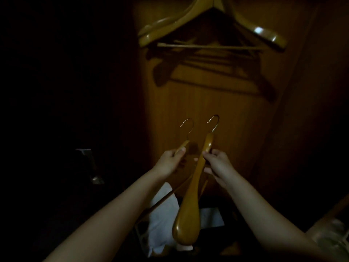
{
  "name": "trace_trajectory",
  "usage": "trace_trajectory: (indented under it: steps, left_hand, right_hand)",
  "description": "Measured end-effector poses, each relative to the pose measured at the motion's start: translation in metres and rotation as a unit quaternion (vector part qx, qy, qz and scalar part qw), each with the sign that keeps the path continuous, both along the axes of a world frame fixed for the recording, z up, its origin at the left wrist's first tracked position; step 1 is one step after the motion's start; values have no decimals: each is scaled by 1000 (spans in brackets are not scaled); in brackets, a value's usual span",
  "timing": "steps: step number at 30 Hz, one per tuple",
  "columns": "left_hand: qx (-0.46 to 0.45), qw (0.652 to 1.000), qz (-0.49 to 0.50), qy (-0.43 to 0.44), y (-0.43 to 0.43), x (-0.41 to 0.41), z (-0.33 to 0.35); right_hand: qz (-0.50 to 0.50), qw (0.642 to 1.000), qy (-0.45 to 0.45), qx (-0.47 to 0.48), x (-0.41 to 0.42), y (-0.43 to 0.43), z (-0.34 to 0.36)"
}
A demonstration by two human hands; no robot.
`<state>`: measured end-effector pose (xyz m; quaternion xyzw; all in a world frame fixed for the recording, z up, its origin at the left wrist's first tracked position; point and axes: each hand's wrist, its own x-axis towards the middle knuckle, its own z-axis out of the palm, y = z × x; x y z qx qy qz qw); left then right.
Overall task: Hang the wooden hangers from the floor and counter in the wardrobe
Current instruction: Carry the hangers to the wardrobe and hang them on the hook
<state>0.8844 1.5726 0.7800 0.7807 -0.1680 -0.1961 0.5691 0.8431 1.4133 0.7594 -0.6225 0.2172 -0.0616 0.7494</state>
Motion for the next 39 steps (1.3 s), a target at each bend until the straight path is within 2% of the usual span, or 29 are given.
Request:
trace_trajectory:
  steps: [5, 9, 14, 19, 24, 26, 29, 31, 34, 39]
  left_hand:
    - [-34, 999, -29, -31, -3, 11, 38]
    - [-21, 997, -38, -67, 1, 25, 69]
    - [-3, 987, -101, -125, 9, 41, 97]
    - [-9, 980, -84, -182, 13, 48, 109]
    - [-47, 976, -95, -189, 23, 55, 136]
    - [-52, 974, -102, -198, 28, 58, 148]
    - [-66, 973, -119, -189, 33, 61, 160]
    - [-82, 970, -123, -194, 34, 60, 167]
    - [-111, 964, -126, -205, 34, 58, 179]
    - [-158, 951, -137, -227, 34, 51, 193]
  right_hand:
    - [-28, 999, -33, 0, 22, 7, 36]
    - [-57, 995, -57, -61, 31, 18, 71]
    - [-81, 985, -79, -133, 37, 24, 110]
    - [-65, 965, -95, -234, 37, 25, 136]
    - [-4, 926, -121, -357, 30, 7, 157]
    - [-39, 904, -140, -402, 27, -2, 163]
    - [-116, 844, -132, -508, 24, -5, 169]
    - [-123, 809, -126, -561, 24, -4, 173]
    - [-96, 776, -129, -609, 25, -3, 186]
    - [-114, 731, -199, -643, 27, -9, 215]
